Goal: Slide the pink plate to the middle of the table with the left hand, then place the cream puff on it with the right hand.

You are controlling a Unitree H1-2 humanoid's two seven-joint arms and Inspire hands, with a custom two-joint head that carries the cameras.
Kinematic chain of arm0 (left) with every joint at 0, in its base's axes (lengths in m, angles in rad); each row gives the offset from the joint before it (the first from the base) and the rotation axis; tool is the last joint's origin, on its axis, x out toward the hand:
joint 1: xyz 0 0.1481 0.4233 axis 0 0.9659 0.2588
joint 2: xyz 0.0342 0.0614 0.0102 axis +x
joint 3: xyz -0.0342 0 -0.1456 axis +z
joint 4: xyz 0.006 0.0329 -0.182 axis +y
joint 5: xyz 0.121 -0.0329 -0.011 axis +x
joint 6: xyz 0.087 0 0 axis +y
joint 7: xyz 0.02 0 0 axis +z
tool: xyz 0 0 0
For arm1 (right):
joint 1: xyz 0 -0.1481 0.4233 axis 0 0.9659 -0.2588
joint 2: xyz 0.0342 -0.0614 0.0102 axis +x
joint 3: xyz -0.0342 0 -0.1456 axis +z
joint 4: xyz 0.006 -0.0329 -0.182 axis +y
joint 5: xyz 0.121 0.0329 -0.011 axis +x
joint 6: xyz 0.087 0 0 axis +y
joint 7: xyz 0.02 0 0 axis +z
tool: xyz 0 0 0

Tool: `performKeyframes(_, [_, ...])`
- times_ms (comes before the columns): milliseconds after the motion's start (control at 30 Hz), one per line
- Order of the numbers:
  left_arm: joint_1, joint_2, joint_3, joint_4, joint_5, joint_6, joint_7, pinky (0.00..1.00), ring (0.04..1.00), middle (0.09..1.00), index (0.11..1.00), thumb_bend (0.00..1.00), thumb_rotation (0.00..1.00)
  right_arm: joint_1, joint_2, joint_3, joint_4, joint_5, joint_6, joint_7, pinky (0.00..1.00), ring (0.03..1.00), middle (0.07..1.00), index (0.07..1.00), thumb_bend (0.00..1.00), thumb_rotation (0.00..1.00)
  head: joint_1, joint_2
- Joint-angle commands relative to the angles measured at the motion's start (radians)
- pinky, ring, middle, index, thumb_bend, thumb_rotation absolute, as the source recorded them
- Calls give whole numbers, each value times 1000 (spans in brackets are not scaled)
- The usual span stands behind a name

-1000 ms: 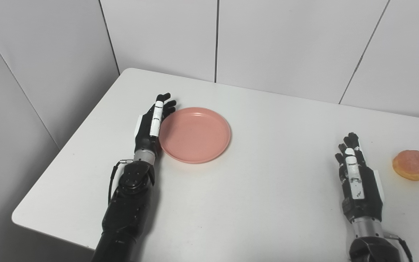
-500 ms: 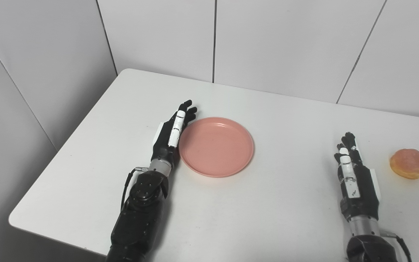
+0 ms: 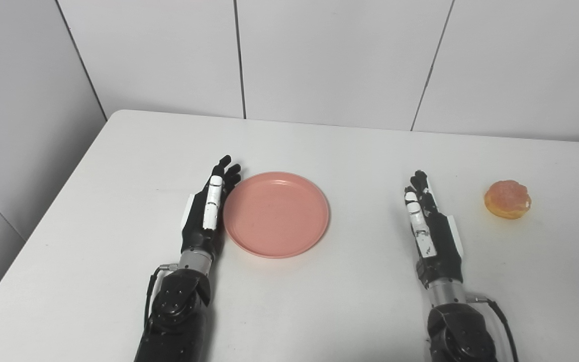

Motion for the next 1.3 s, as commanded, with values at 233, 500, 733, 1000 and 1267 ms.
performKeyframes(233, [52, -35, -35, -46, -15, 8, -56, 952, 920, 903, 911, 512, 1000, 14, 33, 22, 30, -24, -19, -13, 1000, 993, 994, 995, 572, 867, -33, 2])
performKeyframes(500, [86, -49, -68, -67, -14, 2, -92, 969, 924, 912, 911, 526, 1000, 15, 34, 25, 27, -34, -6, -23, 983, 987, 992, 982, 554, 872, -29, -3])
performKeyframes(733, [101, -56, -94, -68, -7, -18, -102, 977, 923, 908, 903, 517, 1000, 22, 33, 22, 22, -20, -11, -14, 977, 981, 988, 976, 544, 856, -16, -11])
performKeyframes(1000, [116, -53, -115, -91, 0, 14, -110, 974, 921, 903, 901, 546, 1000, 32, 30, 28, 12, -13, -13, -8, 983, 973, 982, 977, 546, 840, -18, -16])
performKeyframes(1267, [116, -44, -123, -93, -14, 20, -130, 989, 933, 922, 925, 552, 1000, 32, 25, 36, 8, -19, -8, -8, 992, 982, 991, 982, 556, 861, -27, -5])
